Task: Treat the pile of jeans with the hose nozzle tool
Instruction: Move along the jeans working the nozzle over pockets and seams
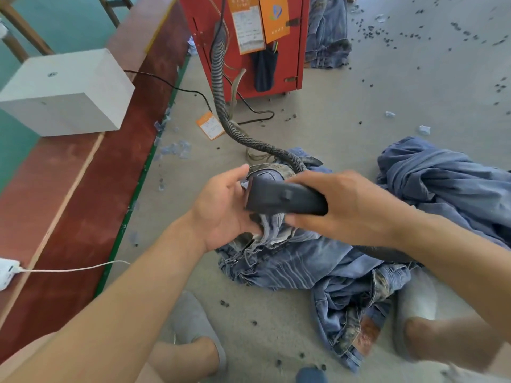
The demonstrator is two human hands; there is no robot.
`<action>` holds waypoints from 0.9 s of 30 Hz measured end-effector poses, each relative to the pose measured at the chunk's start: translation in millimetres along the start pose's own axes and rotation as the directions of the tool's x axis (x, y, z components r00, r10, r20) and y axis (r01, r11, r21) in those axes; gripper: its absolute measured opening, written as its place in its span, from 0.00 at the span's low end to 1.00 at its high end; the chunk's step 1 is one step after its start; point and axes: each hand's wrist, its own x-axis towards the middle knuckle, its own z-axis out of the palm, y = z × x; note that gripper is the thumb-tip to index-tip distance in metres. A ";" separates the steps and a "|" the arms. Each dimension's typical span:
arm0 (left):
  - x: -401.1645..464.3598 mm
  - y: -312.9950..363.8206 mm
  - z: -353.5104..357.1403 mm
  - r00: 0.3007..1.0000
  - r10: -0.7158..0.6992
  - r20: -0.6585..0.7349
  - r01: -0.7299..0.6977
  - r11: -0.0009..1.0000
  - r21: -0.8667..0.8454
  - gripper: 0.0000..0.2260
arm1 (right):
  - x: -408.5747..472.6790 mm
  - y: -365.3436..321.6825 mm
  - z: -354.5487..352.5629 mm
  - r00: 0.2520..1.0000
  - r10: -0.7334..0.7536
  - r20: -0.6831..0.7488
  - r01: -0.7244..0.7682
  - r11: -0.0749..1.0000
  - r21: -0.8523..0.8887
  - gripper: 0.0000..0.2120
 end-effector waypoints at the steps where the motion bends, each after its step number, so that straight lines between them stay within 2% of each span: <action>1: 0.3 0.1 -0.4 0.999 0.027 0.020 -0.027 1.000 -0.014 0.27 | 1.0 1.7 -5.3 0.999 0.020 -0.042 -0.019 0.999 0.031 0.16; 4: 1.5 1.9 -5.8 0.993 0.097 0.068 -0.091 0.992 -0.088 0.26 | 1.7 19.5 -28.4 0.988 0.131 -0.087 -0.130 0.991 0.014 0.10; 6: 2.9 1.3 -9.8 0.992 0.108 0.071 -0.096 0.984 -0.153 0.29 | -0.4 29.4 -35.8 0.982 0.189 -0.017 -0.189 0.980 -0.067 0.10; 7: 4.2 0.6 -9.6 0.988 0.122 0.096 -0.105 0.981 -0.164 0.28 | -1.5 30.0 -34.4 0.980 0.197 0.041 -0.193 0.977 -0.090 0.10; 8: 5.6 -0.5 -8.4 0.984 0.125 0.125 -0.104 0.981 -0.165 0.25 | -2.1 27.0 -29.6 0.977 0.186 0.103 -0.177 0.980 -0.095 0.11; 10: 10.0 -6.1 -5.9 0.989 0.088 0.116 -0.065 0.979 -0.192 0.30 | -0.8 15.7 -15.1 0.976 0.118 0.182 -0.105 0.991 -0.083 0.13; 12: 15.5 -9.4 -4.9 0.995 0.056 0.082 -0.039 0.980 -0.195 0.35 | 2.6 9.0 -7.1 0.988 0.064 0.139 -0.060 0.998 -0.031 0.13; 15: 16.7 -7.8 -4.8 0.982 0.083 0.170 -0.038 0.967 -0.253 0.32 | 9.8 15.6 -16.3 0.984 0.149 -0.102 -0.145 0.989 0.041 0.12; 16: 16.6 -7.1 -4.9 0.981 0.112 0.159 -0.058 0.949 -0.311 0.27 | 11.2 21.0 -21.5 0.963 0.212 -0.163 -0.207 0.977 0.045 0.12; 18: 15.8 -4.2 -4.2 0.986 0.154 0.064 -0.113 0.899 -0.423 0.18 | 12.1 33.8 -28.0 0.931 0.306 -0.198 -0.301 0.952 0.054 0.15; 22: 18.2 2.4 -10.5 0.981 0.133 -0.139 -0.191 0.763 -0.618 0.12 | 6.5 42.5 -21.2 0.944 0.320 -0.082 -0.323 0.946 -0.022 0.19; 23: 21.1 2.6 -12.3 0.976 0.127 -0.177 -0.209 0.774 -0.597 0.12 | 5.3 42.3 -17.9 0.948 0.311 -0.063 -0.314 0.949 -0.039 0.20; 24: 25.9 2.4 -14.1 0.968 0.133 -0.212 -0.227 0.827 -0.514 0.13 | 5.0 41.6 -14.9 0.951 0.303 -0.052 -0.306 0.951 -0.054 0.20; 26: 35.0 1.3 -17.9 0.920 0.218 -0.325 -0.285 0.943 -0.174 0.26 | 5.1 40.2 -11.3 0.956 0.289 -0.050 -0.292 0.954 -0.069 0.21; 27: 38.4 -0.4 -23.6 0.880 0.313 -0.357 -0.314 0.948 0.058 0.35 | 5.3 40.5 -10.9 0.958 0.283 -0.054 -0.286 0.955 -0.071 0.21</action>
